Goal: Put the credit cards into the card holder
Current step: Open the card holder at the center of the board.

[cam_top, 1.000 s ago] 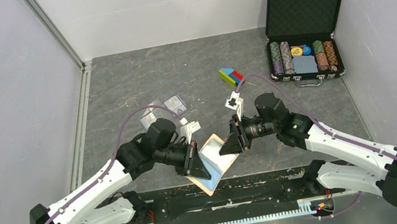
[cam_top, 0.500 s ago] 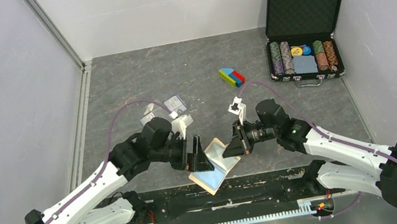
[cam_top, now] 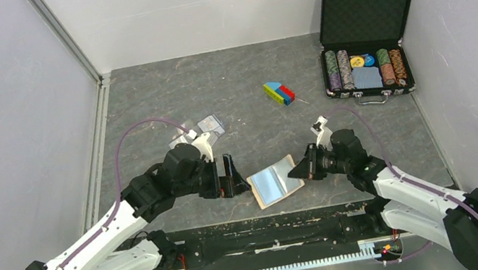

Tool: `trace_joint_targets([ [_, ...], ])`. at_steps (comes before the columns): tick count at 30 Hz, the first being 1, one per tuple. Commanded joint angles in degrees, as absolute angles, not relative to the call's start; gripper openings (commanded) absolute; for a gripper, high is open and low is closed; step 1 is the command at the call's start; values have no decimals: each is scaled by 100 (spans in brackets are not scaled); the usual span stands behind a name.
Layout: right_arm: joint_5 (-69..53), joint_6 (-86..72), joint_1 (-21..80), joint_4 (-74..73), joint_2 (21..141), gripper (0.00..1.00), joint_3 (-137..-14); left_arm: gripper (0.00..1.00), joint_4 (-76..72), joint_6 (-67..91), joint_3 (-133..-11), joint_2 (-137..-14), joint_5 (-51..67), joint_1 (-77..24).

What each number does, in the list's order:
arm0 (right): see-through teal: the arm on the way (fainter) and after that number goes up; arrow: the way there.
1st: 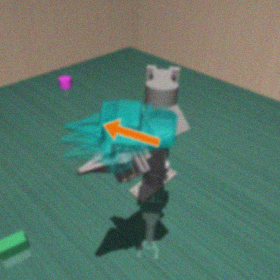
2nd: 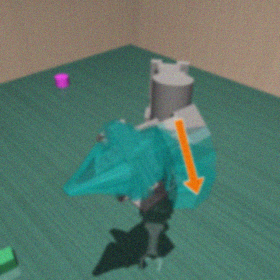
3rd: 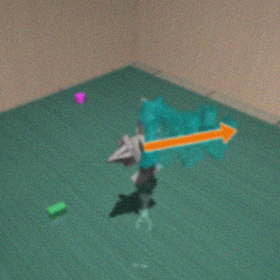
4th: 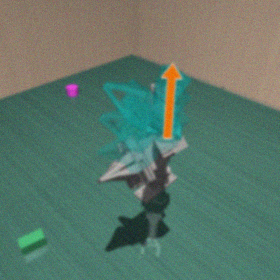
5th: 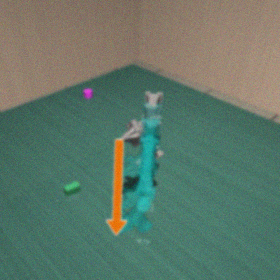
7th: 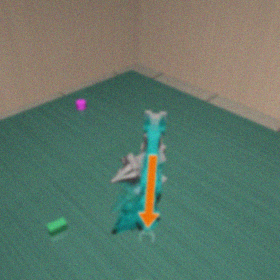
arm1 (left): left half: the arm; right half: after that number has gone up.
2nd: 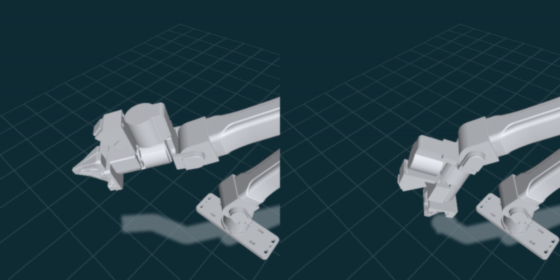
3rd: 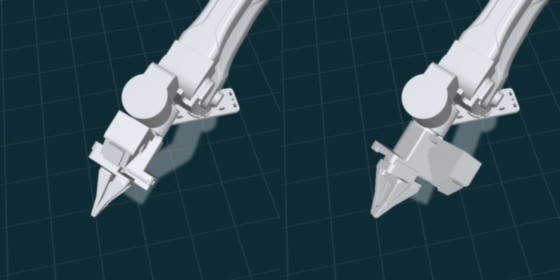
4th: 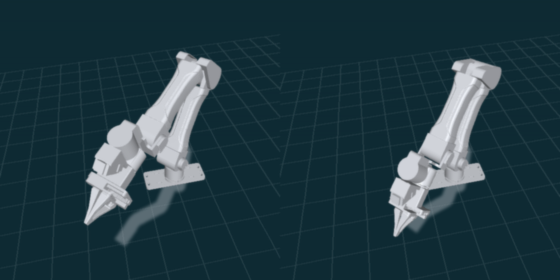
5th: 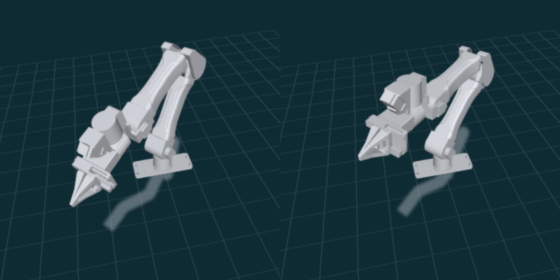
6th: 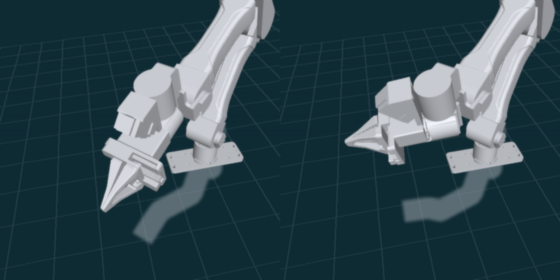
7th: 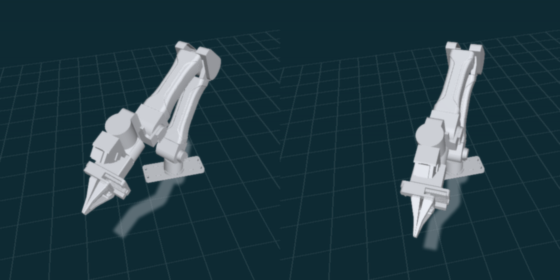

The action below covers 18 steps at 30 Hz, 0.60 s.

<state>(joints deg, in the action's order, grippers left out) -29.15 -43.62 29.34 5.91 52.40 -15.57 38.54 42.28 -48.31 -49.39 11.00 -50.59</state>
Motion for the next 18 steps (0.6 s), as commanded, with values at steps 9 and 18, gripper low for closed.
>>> trace_joint_targets([
  [9, -2496, -4710, 2336, 1205, 5783, 21, -723, 100, 3393, 4694, -4370, -4852, 1082, -5062],
  [18, -1196, -3574, 2338, -977, 5149, 85, -1537, 100, 3361, 4668, -4301, -4905, 1066, -5062],
])
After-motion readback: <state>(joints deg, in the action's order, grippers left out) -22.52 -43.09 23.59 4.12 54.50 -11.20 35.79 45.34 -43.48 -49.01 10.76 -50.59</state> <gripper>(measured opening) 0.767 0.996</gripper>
